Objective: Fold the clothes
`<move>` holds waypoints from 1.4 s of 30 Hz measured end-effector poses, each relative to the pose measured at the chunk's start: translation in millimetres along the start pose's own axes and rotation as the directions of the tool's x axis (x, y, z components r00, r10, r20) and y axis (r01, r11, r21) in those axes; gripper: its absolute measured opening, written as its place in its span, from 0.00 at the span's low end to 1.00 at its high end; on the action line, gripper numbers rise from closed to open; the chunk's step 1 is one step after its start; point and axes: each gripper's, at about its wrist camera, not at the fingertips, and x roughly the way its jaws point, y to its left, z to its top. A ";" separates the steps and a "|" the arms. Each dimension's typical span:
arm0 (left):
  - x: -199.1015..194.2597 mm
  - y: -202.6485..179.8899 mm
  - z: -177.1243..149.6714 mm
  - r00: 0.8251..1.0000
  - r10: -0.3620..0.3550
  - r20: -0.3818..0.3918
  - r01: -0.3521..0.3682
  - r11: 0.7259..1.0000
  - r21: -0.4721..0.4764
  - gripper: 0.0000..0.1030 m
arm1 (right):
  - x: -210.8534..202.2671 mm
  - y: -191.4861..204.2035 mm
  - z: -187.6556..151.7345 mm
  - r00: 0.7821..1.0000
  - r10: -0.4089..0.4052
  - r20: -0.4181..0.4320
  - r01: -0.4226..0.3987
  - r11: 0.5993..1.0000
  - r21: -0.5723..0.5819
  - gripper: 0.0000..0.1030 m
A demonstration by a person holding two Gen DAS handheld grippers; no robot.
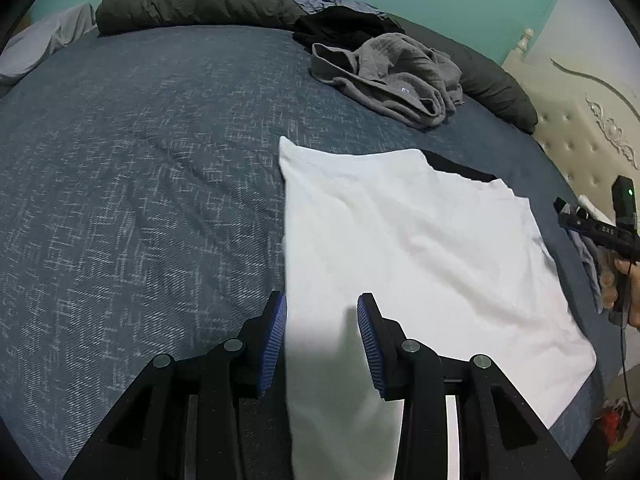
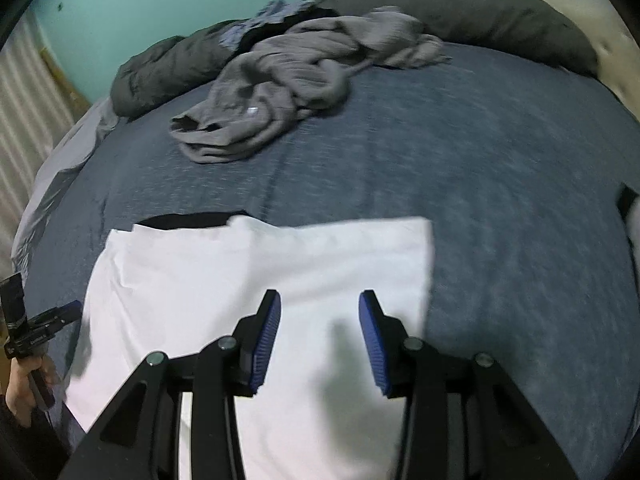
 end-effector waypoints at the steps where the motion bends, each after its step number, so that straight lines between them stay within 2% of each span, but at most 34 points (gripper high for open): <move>1: 1.7 -2.4 0.5 1.000 0.000 -0.001 0.000 1.000 0.007 0.39 | 4.7 8.0 4.3 1.000 0.001 -0.001 -0.001 1.000 -0.025 0.40; 9: 11.0 -11.3 -2.2 1.000 -0.005 -0.019 0.005 0.999 0.038 0.40 | 43.2 58.1 28.7 0.999 -0.018 -0.043 0.009 0.981 -0.196 0.38; 12: 11.8 -9.4 -2.8 1.000 -0.009 -0.021 0.010 1.000 0.027 0.40 | 55.8 61.5 32.6 0.997 -0.040 -0.064 0.026 0.977 -0.211 0.31; 15: 12.4 -6.9 -3.0 1.000 -0.008 -0.024 0.008 1.000 0.021 0.40 | 61.9 62.7 36.0 0.997 -0.035 -0.065 0.021 0.979 -0.205 0.19; 17: 12.7 -5.3 -3.0 1.000 -0.010 -0.025 0.010 1.000 0.015 0.41 | 66.1 65.1 36.3 0.997 -0.034 -0.075 0.017 0.977 -0.211 0.07; 20: 13.6 -4.9 -3.1 1.000 -0.012 -0.027 0.012 1.000 0.012 0.41 | 68.7 68.4 36.9 0.996 -0.037 -0.077 0.019 0.975 -0.220 0.02; 29: 15.7 -5.5 -4.9 0.999 -0.015 -0.038 0.015 1.000 0.012 0.43 | 52.5 65.3 40.8 0.999 -0.050 -0.006 0.047 0.978 -0.205 0.00; 34: 15.8 -4.4 -5.1 0.999 -0.016 -0.041 0.016 1.000 0.010 0.44 | 55.1 59.8 43.8 1.000 -0.025 -0.014 0.023 0.987 -0.161 0.00; 36: 15.9 -4.4 -5.2 0.999 -0.016 -0.041 0.016 1.000 0.009 0.44 | 62.0 57.8 44.7 0.999 -0.017 -0.046 0.011 0.991 -0.134 0.02; 42: 17.2 -5.4 -5.3 0.999 -0.015 -0.046 0.016 1.000 0.013 0.44 | 70.9 61.7 39.1 0.998 -0.008 -0.062 0.001 0.994 -0.110 0.15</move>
